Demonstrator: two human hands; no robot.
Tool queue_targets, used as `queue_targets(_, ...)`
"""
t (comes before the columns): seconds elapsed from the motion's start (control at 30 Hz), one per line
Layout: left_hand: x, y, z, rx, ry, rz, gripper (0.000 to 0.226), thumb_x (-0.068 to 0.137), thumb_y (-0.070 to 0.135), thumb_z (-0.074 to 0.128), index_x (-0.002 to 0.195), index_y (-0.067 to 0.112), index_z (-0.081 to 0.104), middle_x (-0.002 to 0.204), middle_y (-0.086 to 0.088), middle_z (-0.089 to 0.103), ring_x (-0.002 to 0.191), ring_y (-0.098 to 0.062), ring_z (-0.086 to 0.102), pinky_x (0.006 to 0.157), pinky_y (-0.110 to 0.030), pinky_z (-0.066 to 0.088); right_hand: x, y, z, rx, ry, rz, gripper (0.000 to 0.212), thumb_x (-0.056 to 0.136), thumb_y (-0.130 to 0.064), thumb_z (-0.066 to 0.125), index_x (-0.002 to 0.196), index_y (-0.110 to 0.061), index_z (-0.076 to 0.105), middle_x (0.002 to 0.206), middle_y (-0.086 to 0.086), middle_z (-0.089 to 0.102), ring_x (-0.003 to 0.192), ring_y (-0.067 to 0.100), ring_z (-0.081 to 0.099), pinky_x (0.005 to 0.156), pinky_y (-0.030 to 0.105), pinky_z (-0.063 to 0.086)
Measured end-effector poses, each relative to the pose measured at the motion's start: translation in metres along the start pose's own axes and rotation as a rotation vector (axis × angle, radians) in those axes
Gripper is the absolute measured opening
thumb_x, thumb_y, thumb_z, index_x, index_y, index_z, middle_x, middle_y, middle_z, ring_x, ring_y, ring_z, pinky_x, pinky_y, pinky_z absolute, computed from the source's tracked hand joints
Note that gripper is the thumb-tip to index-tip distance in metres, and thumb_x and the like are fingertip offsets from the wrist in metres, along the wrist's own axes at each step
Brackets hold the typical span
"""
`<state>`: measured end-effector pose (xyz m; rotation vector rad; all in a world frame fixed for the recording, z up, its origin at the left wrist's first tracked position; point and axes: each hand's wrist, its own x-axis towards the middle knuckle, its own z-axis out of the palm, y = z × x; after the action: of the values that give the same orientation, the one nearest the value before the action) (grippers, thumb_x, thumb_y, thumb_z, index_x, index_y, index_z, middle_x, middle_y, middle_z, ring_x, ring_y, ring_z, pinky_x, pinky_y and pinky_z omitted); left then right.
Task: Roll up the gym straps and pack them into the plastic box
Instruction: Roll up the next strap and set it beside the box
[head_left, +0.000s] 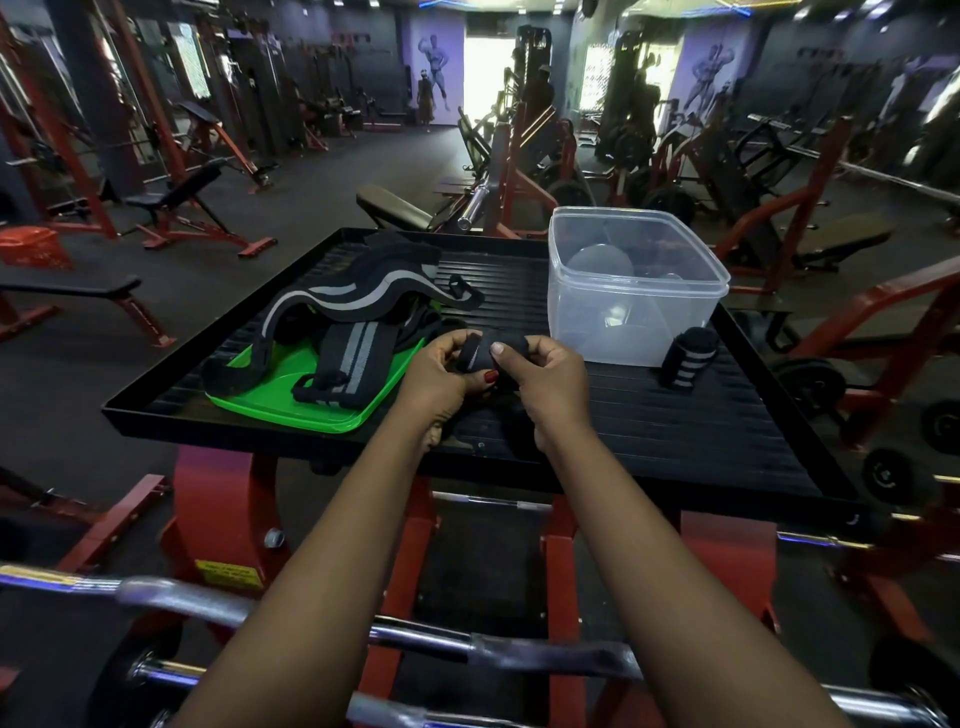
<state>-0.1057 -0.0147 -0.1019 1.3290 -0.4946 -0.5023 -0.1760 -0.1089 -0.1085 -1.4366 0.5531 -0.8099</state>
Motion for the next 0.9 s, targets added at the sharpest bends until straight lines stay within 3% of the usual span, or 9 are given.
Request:
queue_targets(0.13,0.0,0.002,0.0,-0.016,0.004,0.04,0.045,0.076,-0.02,0.062,0.106,0.014,0.061,0.094,-0.002,0.067,0.082,-0.012,0.063,0.067,-0.024,0.057,0.0,-0.001,-0.001,0.025,0.0,-0.071,0.018,0.077,-0.013,0.08,0.091,-0.019,0.07,0.092,0.005,0.075,0.088,0.021,0.071,0.081,0.034,0.058)
queue_targets(0.27,0.0,0.003,0.0,-0.018,0.021,0.084,0.048,0.073,-0.021,0.063,0.109,0.011,0.06,0.096,-0.004,0.066,0.083,-0.01,0.062,0.066,-0.02,0.054,-0.001,-0.001,0.0,-0.022,0.007,-0.077,0.023,0.078,-0.024,0.079,0.099,-0.015,0.075,0.092,0.0,0.076,0.091,0.017,0.071,0.083,0.03,0.057)
queue_targets(0.43,0.0,0.001,-0.002,-0.002,-0.041,0.144,0.052,0.066,-0.025,0.063,0.095,0.017,0.063,0.099,-0.007,0.065,0.091,-0.021,0.062,0.081,-0.037,0.057,0.0,-0.005,0.004,0.137,-0.033,0.093,0.013,0.081,-0.023,0.076,0.081,-0.022,0.063,0.091,0.005,0.068,0.086,0.023,0.066,0.076,0.043,0.058)
queue_targets(0.5,-0.001,0.001,0.0,0.005,-0.082,0.143,0.051,0.067,-0.024,0.063,0.094,0.02,0.062,0.102,-0.011,0.064,0.091,-0.023,0.063,0.083,-0.04,0.056,0.001,-0.004,0.003,0.135,0.0,0.07,0.015,0.08,-0.023,0.076,0.076,-0.024,0.062,0.089,0.006,0.065,0.083,0.022,0.063,0.072,0.046,0.058)
queue_targets(0.67,-0.004,0.005,0.008,-0.081,-0.097,0.08,0.033,0.084,-0.014,0.048,0.094,0.016,0.058,0.09,-0.006,0.06,0.074,-0.013,0.06,0.064,-0.027,0.052,0.0,-0.005,0.001,0.112,0.026,0.001,0.008,0.089,-0.02,0.068,0.081,-0.022,0.067,0.091,0.004,0.068,0.08,0.012,0.064,0.065,0.03,0.057)
queue_targets(0.77,-0.004,0.003,0.009,-0.109,-0.056,0.066,0.014,0.089,0.001,0.059,0.09,0.015,0.056,0.084,-0.003,0.062,0.073,-0.012,0.062,0.066,-0.028,0.052,-0.001,-0.004,0.002,0.001,0.015,-0.077,0.013,0.095,-0.019,0.06,0.091,-0.02,0.072,0.091,0.0,0.072,0.082,0.011,0.066,0.066,0.029,0.058)
queue_targets(0.83,-0.003,0.001,0.008,-0.06,-0.018,0.08,0.015,0.086,0.004,0.065,0.088,0.016,0.056,0.085,-0.004,0.062,0.076,-0.013,0.062,0.068,-0.028,0.054,0.0,-0.002,0.003,-0.073,0.008,-0.121,0.018,0.097,-0.019,0.056,0.095,-0.02,0.074,0.094,0.0,0.073,0.088,0.015,0.069,0.067,0.029,0.06)
queue_targets(0.9,-0.001,-0.001,0.008,-0.045,-0.003,0.072,0.017,0.085,0.001,0.066,0.09,0.015,0.058,0.091,-0.008,0.062,0.084,-0.019,0.062,0.078,-0.037,0.054,0.001,0.001,0.004,-0.095,0.001,-0.141,0.024,0.099,-0.017,0.052,0.096,-0.025,0.074,0.096,0.001,0.073,0.093,0.021,0.069,0.069,0.032,0.06)
